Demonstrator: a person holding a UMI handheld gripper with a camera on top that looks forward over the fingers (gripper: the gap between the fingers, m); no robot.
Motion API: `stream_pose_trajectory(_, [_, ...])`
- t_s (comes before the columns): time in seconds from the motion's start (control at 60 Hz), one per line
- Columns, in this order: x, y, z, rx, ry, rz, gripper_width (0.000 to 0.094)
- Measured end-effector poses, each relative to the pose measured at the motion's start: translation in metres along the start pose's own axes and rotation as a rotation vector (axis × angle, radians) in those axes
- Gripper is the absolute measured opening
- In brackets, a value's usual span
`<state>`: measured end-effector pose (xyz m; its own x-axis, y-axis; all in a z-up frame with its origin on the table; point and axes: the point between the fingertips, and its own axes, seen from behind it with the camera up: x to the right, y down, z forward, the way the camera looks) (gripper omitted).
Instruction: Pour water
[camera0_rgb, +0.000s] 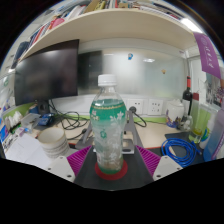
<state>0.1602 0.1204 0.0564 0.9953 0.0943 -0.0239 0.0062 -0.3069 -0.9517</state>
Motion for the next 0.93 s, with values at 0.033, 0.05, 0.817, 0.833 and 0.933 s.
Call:
stream_pose_trajectory(0.033, [0.001,0.009,-0.014,-0.021,0.004,-0.021,0.0843])
stream_pose_trajectory(0.05, [0.002,0.013,-0.022,-0.029,0.006,-0.034,0.0843])
stream_pose_trajectory(0.817, [-0.097,-0.139,-0.327,0.104,0.200,0.113,0.0853])
stream_pose_trajectory(0.833, [-0.097,-0.139,-0.328,0.105,0.201,0.111,0.0855])
stream_pose_trajectory(0.933, [-0.099,-0.138,-0.330,0.109,0.204,0.115,0.0856])
